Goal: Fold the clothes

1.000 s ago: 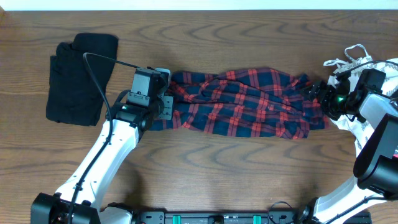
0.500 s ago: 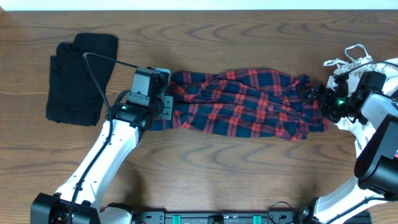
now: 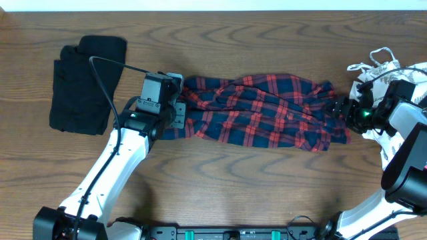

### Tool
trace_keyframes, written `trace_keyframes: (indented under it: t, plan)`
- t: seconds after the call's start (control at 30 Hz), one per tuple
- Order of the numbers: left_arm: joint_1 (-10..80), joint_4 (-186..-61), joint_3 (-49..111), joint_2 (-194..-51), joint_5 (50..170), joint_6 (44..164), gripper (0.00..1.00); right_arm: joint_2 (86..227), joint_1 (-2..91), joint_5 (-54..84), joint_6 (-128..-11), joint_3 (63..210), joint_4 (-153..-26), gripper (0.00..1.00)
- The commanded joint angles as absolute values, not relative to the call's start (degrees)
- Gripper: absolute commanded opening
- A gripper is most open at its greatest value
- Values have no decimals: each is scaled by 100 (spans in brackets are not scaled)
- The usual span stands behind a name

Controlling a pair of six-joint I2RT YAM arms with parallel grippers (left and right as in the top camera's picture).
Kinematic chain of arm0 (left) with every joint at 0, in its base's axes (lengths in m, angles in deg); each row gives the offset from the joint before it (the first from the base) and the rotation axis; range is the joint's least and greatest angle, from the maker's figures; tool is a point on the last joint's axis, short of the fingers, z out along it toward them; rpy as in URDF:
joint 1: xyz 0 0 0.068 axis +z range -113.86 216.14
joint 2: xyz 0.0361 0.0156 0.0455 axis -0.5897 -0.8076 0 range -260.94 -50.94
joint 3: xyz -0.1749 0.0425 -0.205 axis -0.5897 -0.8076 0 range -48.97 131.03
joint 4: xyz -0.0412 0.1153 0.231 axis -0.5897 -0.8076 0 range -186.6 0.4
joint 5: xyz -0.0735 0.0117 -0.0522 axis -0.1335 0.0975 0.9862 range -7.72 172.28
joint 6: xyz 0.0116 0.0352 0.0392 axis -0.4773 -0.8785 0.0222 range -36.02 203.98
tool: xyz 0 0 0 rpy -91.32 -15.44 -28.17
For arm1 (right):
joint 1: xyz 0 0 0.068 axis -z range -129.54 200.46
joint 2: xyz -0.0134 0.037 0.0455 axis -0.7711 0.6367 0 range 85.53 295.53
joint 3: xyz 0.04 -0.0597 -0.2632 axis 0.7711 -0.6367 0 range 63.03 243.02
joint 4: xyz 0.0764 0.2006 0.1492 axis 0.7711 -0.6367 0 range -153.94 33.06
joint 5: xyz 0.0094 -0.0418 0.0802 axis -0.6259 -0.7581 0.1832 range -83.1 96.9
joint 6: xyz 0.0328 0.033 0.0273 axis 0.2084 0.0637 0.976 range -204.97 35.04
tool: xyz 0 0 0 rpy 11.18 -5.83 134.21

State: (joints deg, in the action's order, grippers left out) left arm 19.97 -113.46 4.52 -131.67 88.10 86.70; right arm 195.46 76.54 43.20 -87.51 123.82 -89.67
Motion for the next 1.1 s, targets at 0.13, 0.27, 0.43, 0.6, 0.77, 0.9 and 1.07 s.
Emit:
trace_keyframes:
  t: [0.13,0.27,0.43,0.6,0.77,0.9,1.07]
  plan:
    - [2032,-11359,579,-13143,8825,8657,35,20556,7630,2857,-8863,11613,-9166,58]
    - [2032,-11359,579,-13143,8825,8659,36,20556,7571,3109,-9022,11604,-9162,72]
    - [2032,-11359,579,-13143,8825,8659,36,20556,7438,3170,-9079,11429,-8847,82]
    - [2032,-11357,579,-13143,8825,8659,36,20556,7318,3323,-9083,11283,-8648,79]
    - [2032,-11357,579,-13143,8825,8659,36,20556,7248,3548,-9105,11283,-8609,64]
    - [2032,-11357,579,-13143,8825,8659,36,20556,7257,3548,-9105,11283,-8606,19]
    - [2032,-11359,579,-13143,8825,8659,36,20464,7296,3546,-8740,11333,-8624,1]
